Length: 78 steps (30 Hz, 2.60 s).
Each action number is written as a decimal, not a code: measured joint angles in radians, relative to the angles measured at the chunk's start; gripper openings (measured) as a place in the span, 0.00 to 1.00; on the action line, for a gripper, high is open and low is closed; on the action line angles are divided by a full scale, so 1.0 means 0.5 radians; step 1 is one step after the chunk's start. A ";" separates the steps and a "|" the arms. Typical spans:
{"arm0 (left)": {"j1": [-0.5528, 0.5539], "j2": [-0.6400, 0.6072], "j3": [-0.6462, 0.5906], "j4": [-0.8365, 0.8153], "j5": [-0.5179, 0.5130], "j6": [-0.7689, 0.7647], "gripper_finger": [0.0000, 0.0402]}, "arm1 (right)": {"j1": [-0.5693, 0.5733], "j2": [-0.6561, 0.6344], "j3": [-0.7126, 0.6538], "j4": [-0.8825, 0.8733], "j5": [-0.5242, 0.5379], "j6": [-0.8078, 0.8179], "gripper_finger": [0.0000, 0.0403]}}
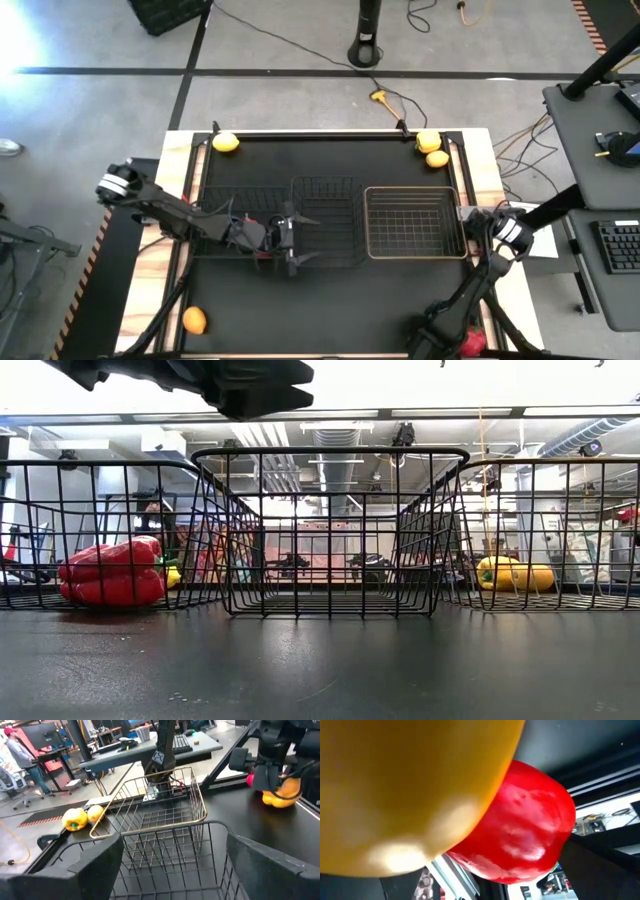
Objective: Sort produce into baskets
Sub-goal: Put the red bell pepper into the left black wire basket
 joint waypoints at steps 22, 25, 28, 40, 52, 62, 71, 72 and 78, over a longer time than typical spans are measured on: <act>-0.001 -0.391 0.000 -0.386 -0.021 0.043 0.84 | -0.301 -0.179 0.070 -0.080 0.962 -0.080 0.99; 0.000 -0.419 0.000 -0.424 -0.021 0.043 0.84 | -0.296 -0.204 0.072 -0.078 1.010 -0.079 0.99; -0.001 -0.429 0.000 -0.439 -0.020 0.033 0.84 | -0.292 -0.211 0.066 -0.084 1.015 -0.066 0.99; -0.001 -0.395 0.000 -0.468 -0.019 -0.063 0.84 | -0.215 -0.266 0.056 -0.145 0.996 0.097 0.99; -0.004 -0.398 0.000 -0.466 -0.017 -0.069 0.84 | -0.194 -0.253 -0.001 -0.072 0.990 0.086 0.96; -0.081 -0.600 0.000 -0.406 -0.009 -0.055 0.84 | -0.207 -0.253 0.048 -0.064 0.967 -0.015 0.79; -0.130 -0.868 0.000 -0.770 -0.009 -0.441 0.84 | -0.256 -0.254 0.397 -0.054 1.179 -0.114 0.81; -0.141 -0.874 0.000 -0.791 -0.009 -0.445 0.84 | -0.263 -0.254 0.432 -0.034 1.263 -0.145 0.80; -0.314 -0.908 0.000 -0.813 0.053 -0.717 0.84 | -0.312 -0.256 0.607 0.166 1.842 -0.508 0.79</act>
